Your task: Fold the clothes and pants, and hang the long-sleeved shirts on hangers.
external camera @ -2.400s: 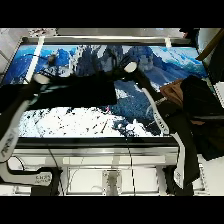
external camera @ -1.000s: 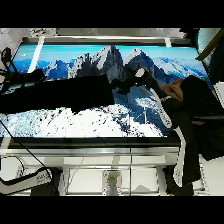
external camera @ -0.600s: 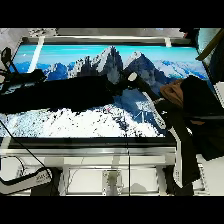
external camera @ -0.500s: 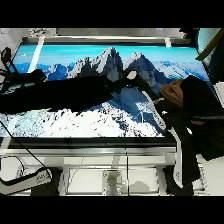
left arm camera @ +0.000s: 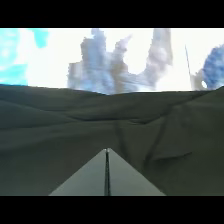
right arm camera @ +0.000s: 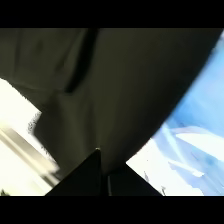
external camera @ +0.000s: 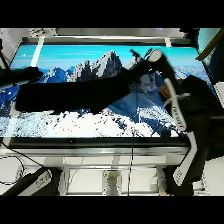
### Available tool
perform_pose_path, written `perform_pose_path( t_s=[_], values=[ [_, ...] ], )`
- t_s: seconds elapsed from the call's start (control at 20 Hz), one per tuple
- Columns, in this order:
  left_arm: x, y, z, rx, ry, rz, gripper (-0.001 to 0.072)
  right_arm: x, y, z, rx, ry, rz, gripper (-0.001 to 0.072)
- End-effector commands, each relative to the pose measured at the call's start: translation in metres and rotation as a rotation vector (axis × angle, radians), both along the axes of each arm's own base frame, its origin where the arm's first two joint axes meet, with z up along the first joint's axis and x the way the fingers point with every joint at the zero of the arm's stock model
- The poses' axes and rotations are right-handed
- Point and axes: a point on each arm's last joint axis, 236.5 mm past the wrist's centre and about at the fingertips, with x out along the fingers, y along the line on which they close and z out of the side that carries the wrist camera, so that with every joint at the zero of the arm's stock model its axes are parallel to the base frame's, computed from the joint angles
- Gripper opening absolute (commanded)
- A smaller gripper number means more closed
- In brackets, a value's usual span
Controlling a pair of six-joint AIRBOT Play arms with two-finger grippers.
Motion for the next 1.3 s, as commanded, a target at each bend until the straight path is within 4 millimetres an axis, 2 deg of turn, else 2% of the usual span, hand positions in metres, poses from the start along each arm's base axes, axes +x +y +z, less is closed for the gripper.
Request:
perform_pose_path(
  t_s=[0.0,0.1,0.2,0.25,0.35,0.4,0.5,0.6,0.65,0.75,0.85,0.95,1.05,1.15,1.25],
  values=[
    [-0.022,-0.058,0.014,0.013,-0.01,-0.15,0.0017,-0.041,-0.075,0.049,-0.14,0.023,0.023,0.0003],
    [-0.028,-0.107,0.003,0.009,0.012,-0.271,0.0017,-0.058,-0.098,0.071,-0.153,0.03,0.023,0.0002],
    [-0.035,-0.165,-0.024,0.005,0.07,-0.406,0.0017,-0.064,-0.107,0.083,-0.155,0.016,0.016,0.0003],
    [-0.04,-0.196,-0.047,0.007,0.119,-0.476,0.0017,-0.059,-0.105,0.087,-0.149,-0.01,0.001,0.0004],
    [-0.05,-0.242,-0.101,0.029,0.227,-0.575,0.0017,-0.033,-0.098,0.092,-0.119,-0.095,-0.063,0.0003],
    [-0.051,-0.261,-0.129,0.034,0.271,-0.597,0.0017,-0.023,-0.091,0.097,-0.093,-0.116,-0.105,0.0003],
    [-0.043,-0.283,-0.174,0.004,0.344,-0.535,0.0017,-0.005,-0.07,0.11,-0.02,-0.17,-0.169,0.0003],
    [-0.03,-0.288,-0.2,-0.018,0.37,-0.463,0.0017,0.007,-0.047,0.12,0.014,-0.244,-0.18,0.0003],
    [-0.024,-0.286,-0.204,-0.019,0.364,-0.444,0.0017,0.01,-0.032,0.125,0.03,-0.277,-0.176,0.0003],
    [-0.007,-0.267,-0.196,-0.026,0.337,-0.396,0.0017,0.008,0.002,0.128,0.056,-0.313,-0.145,0.0003],
    [0.013,-0.229,-0.177,-0.012,0.29,-0.332,0.0017,0.002,0.045,0.118,0.082,-0.329,-0.11,0.0002],
    [0.025,-0.18,-0.151,0.017,0.251,-0.265,0.0017,-0.008,0.098,0.099,0.105,-0.337,-0.069,0.0002],
    [0.029,-0.124,-0.122,0.049,0.218,-0.188,0.0017,-0.021,0.156,0.071,0.126,-0.341,-0.018,0.0002],
    [0.027,-0.066,-0.091,0.083,0.179,-0.093,0.0018,-0.034,0.216,0.041,0.162,-0.366,0.007,0.0001],
    [0.019,-0.021,-0.066,0.092,0.147,-0.01,0.0017,-0.048,0.269,0.013,0.199,-0.404,0.014,0.0002]
  ],
)
